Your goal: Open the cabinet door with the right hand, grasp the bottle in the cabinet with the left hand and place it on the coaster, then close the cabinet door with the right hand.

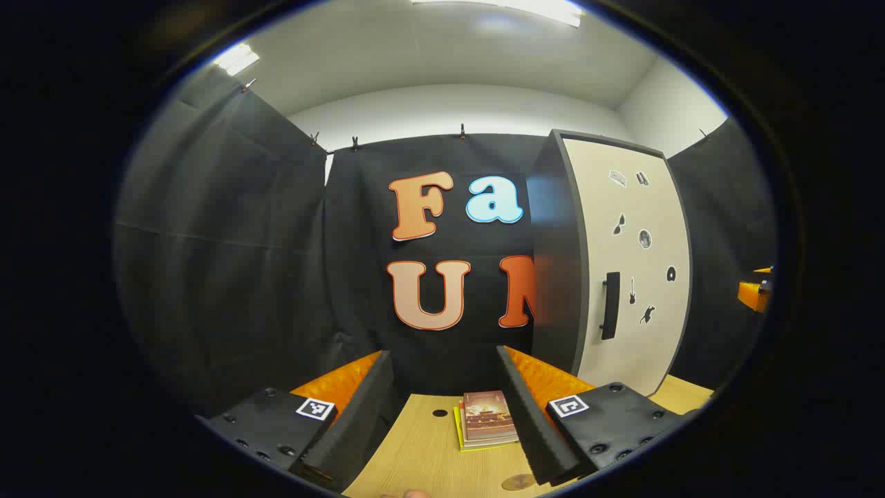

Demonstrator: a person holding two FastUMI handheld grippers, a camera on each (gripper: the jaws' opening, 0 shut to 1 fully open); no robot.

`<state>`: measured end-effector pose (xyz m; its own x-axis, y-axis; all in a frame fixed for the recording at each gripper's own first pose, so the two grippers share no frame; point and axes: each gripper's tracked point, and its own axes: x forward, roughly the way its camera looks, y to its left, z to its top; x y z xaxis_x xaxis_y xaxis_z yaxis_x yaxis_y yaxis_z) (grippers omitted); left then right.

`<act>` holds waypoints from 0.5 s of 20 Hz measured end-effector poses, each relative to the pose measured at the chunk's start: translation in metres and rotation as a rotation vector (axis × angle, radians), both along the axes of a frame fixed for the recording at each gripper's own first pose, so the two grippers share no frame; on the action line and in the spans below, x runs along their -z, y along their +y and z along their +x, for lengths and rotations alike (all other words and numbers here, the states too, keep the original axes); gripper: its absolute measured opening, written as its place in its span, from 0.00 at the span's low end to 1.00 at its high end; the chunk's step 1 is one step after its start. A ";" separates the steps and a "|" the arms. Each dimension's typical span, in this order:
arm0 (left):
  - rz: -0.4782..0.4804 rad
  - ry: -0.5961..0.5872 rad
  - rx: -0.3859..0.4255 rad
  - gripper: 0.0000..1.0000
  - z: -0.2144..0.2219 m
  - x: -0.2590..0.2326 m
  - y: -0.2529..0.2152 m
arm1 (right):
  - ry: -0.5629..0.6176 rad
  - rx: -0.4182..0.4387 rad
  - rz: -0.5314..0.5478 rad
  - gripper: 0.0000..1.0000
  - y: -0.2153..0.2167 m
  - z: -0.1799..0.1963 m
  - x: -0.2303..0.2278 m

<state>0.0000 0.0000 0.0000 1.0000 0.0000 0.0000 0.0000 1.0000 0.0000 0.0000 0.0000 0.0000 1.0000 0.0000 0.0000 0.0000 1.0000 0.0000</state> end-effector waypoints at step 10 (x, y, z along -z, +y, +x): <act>0.004 -0.011 -0.008 0.97 -0.006 -0.002 0.002 | 0.001 -0.001 0.006 0.94 0.003 0.001 0.000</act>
